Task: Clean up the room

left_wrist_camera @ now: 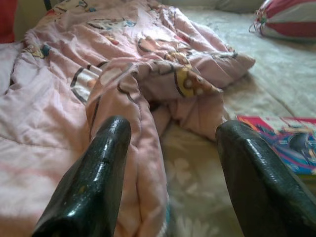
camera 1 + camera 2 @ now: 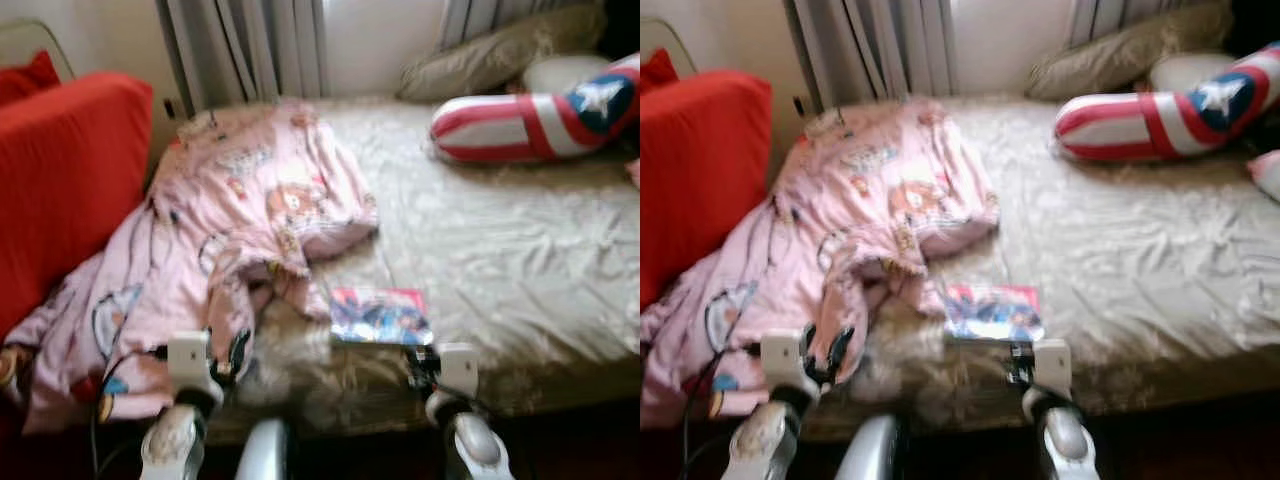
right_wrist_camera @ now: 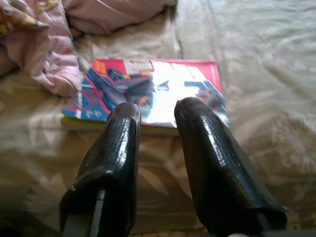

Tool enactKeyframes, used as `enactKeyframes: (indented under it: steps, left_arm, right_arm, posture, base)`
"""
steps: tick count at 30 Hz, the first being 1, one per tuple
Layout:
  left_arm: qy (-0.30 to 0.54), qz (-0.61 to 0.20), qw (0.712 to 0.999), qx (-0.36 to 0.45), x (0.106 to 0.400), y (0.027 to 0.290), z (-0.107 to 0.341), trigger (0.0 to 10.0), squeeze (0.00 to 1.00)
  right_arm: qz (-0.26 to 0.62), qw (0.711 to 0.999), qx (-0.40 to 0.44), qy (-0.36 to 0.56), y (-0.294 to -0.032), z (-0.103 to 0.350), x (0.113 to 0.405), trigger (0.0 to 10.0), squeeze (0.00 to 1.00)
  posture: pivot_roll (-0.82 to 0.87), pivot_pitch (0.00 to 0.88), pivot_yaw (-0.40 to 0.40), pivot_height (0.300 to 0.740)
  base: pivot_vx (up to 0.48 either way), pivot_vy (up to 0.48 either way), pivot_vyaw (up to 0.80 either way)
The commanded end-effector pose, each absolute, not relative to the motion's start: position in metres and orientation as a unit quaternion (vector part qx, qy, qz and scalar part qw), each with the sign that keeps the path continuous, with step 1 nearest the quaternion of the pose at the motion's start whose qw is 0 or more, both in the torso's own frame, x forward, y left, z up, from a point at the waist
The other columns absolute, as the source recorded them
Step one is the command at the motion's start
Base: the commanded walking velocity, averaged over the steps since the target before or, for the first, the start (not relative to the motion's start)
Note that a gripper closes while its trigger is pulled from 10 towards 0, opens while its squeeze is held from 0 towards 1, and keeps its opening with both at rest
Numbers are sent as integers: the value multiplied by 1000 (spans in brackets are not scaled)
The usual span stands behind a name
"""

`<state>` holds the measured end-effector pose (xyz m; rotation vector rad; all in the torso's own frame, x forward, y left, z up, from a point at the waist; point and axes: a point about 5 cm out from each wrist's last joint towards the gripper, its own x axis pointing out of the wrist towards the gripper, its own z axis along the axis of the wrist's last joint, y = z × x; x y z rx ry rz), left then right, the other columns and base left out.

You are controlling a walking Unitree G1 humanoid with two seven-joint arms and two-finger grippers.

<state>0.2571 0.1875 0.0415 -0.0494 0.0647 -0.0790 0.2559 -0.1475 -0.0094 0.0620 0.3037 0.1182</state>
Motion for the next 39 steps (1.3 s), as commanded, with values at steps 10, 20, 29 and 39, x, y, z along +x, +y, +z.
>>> enactKeyframes:
  steps: [10, 20, 29, 39]
  left_arm:
    - [22, -46, 998, -25, 263, 184, 47, 10000, 0]
    - [22, -47, 998, -25, 263, 184, 48, 10000, 0]
    - [19, -50, 998, -27, 263, 183, 49, 10000, 0]
    - [19, -51, 998, -29, 264, 181, 49, 10000, 0]
  right_arm:
    - [47, 987, 31, 154, -154, -9, 257, 10000, 0]
    - [55, 985, 24, 161, -152, -11, 258, 10000, 0]
    - [66, 984, 23, 167, -149, -13, 257, 10000, 0]
    - [63, 985, 36, 160, -151, -10, 260, 10000, 0]
  posture:
    - [67, 0, 28, 606]
    - [67, 0, 30, 606]
    - [67, 0, 31, 606]
    - [66, 0, 27, 606]
  base:
    - [293, 0, 0]
    - [294, 0, 0]
    - [92, 0, 467]
    - [0, 0, 0]
